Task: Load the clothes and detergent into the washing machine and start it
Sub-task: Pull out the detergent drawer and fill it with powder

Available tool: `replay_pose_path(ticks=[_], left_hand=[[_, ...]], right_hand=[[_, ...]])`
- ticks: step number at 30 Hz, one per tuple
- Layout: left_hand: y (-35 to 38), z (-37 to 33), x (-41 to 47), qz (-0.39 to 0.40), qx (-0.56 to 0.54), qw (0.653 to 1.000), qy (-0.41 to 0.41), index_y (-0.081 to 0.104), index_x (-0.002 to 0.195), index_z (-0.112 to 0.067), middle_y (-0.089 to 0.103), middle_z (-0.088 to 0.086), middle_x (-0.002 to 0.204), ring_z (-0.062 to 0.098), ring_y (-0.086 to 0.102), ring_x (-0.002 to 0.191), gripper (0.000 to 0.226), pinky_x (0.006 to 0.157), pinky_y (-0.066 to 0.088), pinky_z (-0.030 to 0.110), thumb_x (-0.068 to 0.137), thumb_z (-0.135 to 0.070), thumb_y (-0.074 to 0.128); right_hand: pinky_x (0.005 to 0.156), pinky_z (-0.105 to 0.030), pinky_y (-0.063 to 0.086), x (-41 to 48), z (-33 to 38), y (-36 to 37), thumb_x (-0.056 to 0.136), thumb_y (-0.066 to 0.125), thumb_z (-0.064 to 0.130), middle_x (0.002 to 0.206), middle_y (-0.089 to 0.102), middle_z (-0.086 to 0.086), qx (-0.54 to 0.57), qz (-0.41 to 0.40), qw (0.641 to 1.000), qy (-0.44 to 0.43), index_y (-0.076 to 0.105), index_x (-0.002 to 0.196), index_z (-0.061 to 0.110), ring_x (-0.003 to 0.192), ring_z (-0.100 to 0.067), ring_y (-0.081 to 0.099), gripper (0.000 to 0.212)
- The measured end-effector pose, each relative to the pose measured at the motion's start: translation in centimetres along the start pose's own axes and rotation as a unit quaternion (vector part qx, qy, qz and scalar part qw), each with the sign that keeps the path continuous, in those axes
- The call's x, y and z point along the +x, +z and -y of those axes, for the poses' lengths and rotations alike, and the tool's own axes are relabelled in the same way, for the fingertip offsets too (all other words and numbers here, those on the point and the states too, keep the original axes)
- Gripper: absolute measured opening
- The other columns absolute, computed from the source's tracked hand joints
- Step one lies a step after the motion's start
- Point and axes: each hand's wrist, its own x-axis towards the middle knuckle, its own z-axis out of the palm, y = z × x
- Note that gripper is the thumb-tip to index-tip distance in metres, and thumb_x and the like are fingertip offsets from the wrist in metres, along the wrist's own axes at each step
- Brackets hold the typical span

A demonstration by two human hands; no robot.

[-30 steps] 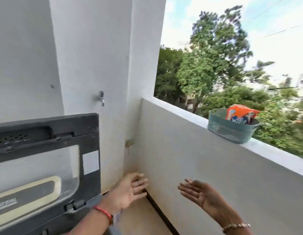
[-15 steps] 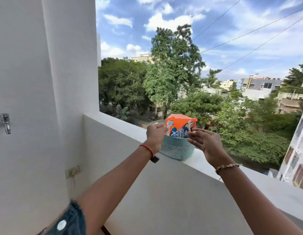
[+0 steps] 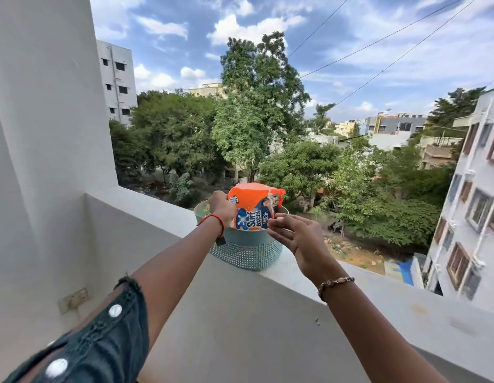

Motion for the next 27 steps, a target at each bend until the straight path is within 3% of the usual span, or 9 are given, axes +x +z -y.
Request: replay_pose_path(ticks=[2,4,6,10,14,18,21,23,27], left_hand=[[-0.4,-0.1,-0.1,-0.005,-0.014,1.0,0.023,0.066,0.077,0.007,0.066,0.019,0.084,0.028,0.063,0.076,0.006,0.057,0.05,0.033,0.08,0.008,0.061],[-1.6,-0.5,-0.3,-0.019,-0.025,0.998,0.051,0.057,0.059,-0.003,0.056,0.01,0.065,0.016,0.048,0.056,0.025,0.04,0.035,0.016,0.08,0.009,0.06],[-3.4,-1.4,-0.4,-0.035,-0.049,0.996,0.071,0.049,0.05,-0.011,0.05,0.004,0.059,0.014,0.044,0.056,0.039,0.041,0.032,0.019,0.081,0.009,0.06],[-9.5,-4.1,-2.4,-0.042,-0.136,0.985,0.096,0.067,0.078,0.0,0.062,0.008,0.077,0.017,0.057,0.069,0.005,0.053,0.049,0.025,0.081,0.004,0.067],[-17.1,-3.8,-7.3,-0.02,-0.201,0.975,0.093,0.065,0.101,0.006,0.067,0.015,0.096,0.025,0.064,0.071,0.019,0.056,0.055,0.032,0.082,0.001,0.066],[-25.0,0.0,-14.3,-0.003,-0.232,0.972,0.039,0.062,0.108,0.004,0.065,0.016,0.098,0.022,0.063,0.072,0.024,0.054,0.055,0.033,0.084,0.002,0.063],[-30.6,4.4,-19.7,-0.027,-0.239,0.971,-0.018,0.062,0.108,0.002,0.066,0.013,0.096,0.025,0.064,0.077,0.023,0.063,0.054,0.034,0.085,0.0,0.062],[-34.1,8.0,-23.5,-0.051,-0.246,0.966,-0.057,0.062,0.103,0.0,0.066,0.011,0.091,0.024,0.064,0.076,0.018,0.065,0.054,0.035,0.085,0.001,0.061],[-41.0,16.1,-31.2,-0.093,-0.259,0.95,-0.146,0.062,0.095,-0.003,0.066,0.007,0.083,0.019,0.064,0.071,0.013,0.061,0.055,0.033,0.085,0.005,0.06]], right_hand=[[0.072,-0.03,0.056,0.4,-0.1,-0.1,0.088,0.051,-0.006,0.086,0.063,-0.02,0.004,-0.009,1.0,0.007,0.057,0.102,-0.011,0.078,-0.027,0.064,0.016],[0.071,-0.027,0.056,0.6,-0.1,0.4,0.087,0.053,-0.005,0.092,0.062,-0.021,0.002,-0.015,1.0,0.011,0.055,0.106,-0.012,0.081,-0.027,0.063,0.02],[0.075,-0.027,0.056,0.7,-0.1,0.9,0.085,0.057,-0.004,0.099,0.061,-0.021,-0.011,-0.02,1.0,0.0,0.054,0.11,-0.011,0.09,-0.028,0.061,0.026],[0.099,-0.033,0.045,0.1,0.1,2.6,0.079,0.066,0.0,0.12,0.056,-0.02,-0.017,-0.01,0.999,-0.039,0.038,0.133,-0.002,0.109,-0.027,0.057,0.061],[0.096,-0.036,0.044,-2.8,-0.9,6.1,0.078,0.069,0.007,0.124,0.049,-0.016,0.005,0.054,0.998,-0.024,0.019,0.145,0.008,0.109,-0.026,0.053,0.084],[0.083,-0.044,0.055,-8.8,-4.4,10.9,0.054,0.086,0.022,0.114,0.065,-0.006,0.053,0.188,0.979,0.051,0.051,0.121,0.017,0.1,-0.023,0.063,0.076],[0.081,-0.055,0.054,-14.6,-9.0,14.9,0.039,0.092,0.028,0.108,0.07,-0.006,0.11,0.248,0.956,0.114,0.058,0.11,0.021,0.097,-0.027,0.068,0.08],[0.079,-0.058,0.053,-19.4,-12.3,17.6,0.05,0.088,0.026,0.11,0.07,-0.007,0.11,0.26,0.947,0.153,0.055,0.117,0.019,0.099,-0.03,0.067,0.076],[0.08,-0.059,0.052,-29.0,-18.6,21.6,0.082,0.06,0.01,0.109,0.07,-0.008,0.075,0.287,0.924,0.24,0.053,0.118,0.017,0.094,-0.031,0.068,0.037]])
